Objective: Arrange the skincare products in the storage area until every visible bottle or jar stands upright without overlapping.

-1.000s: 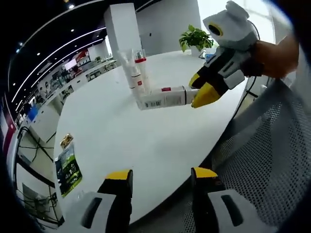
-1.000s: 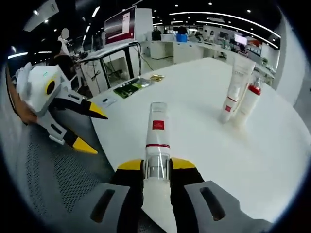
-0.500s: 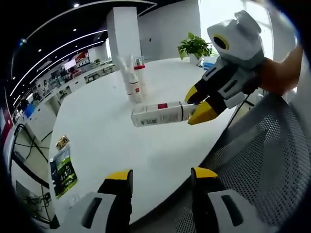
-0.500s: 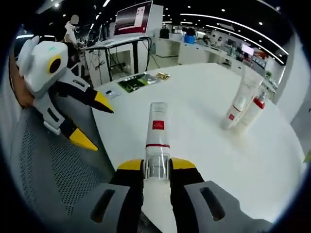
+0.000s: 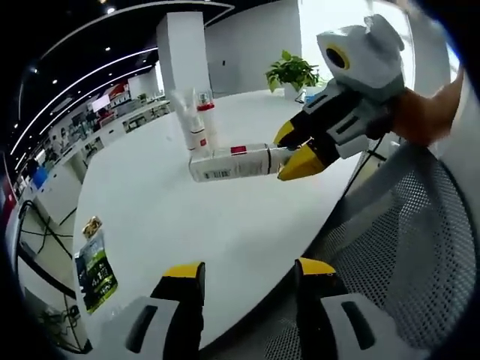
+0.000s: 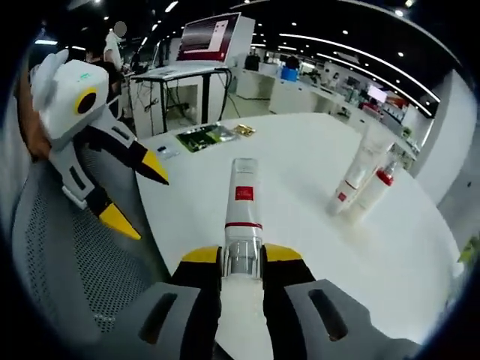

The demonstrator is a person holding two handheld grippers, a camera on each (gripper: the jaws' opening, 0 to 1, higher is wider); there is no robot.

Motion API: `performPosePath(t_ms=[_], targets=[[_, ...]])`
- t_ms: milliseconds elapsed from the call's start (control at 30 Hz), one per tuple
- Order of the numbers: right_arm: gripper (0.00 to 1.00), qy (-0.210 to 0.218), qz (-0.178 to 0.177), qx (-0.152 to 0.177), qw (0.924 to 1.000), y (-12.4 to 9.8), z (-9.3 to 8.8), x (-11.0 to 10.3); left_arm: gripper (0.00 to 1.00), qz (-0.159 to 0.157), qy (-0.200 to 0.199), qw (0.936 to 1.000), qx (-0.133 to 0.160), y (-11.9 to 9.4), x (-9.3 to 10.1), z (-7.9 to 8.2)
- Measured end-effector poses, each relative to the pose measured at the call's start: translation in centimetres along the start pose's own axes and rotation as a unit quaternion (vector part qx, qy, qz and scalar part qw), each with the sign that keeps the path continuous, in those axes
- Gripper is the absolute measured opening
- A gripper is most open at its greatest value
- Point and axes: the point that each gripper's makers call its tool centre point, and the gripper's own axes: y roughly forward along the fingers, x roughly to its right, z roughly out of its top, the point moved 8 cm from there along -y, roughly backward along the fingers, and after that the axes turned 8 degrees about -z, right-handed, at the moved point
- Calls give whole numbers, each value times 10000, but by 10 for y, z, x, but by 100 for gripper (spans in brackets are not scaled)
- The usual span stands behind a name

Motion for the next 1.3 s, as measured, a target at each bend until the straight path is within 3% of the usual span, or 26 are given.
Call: performPosePath(t_ms=[100, 233, 567, 600, 767, 833, 867, 967, 1300], targets=[[17, 43, -42, 55, 10000, -1, 1, 1, 49, -40, 12, 10000, 79, -4, -3, 4], [17, 87, -84, 121, 9999, -3, 2, 3, 49, -28, -411, 9987, 286, -10, -17, 9], [17, 39, -178, 228, 9996, -7, 4, 3, 49, 309, -59, 9995, 24, -27, -50, -8], [17, 48, -174, 231, 9996, -7, 4, 3, 49, 323, 246, 9992, -12, -28, -52, -9], [17, 45, -155, 248, 9996, -7, 5, 3, 48, 229, 303, 9992, 82, -19, -44, -12], [17, 21, -146, 229, 9996, -6, 5, 2, 45, 323, 785, 9962, -202, -17, -44, -15], [17, 26, -133, 237, 9996, -6, 5, 2, 41, 317, 836, 9958, -181, -18, -43, -15], [17, 95, -92, 236, 9996, -6, 5, 1, 36, 244, 711, 9972, -24, -20, -43, -13], [17, 67, -33, 222, 9997, -6, 6, -1, 34, 294, 589, 9978, -35, -21, -46, -13]])
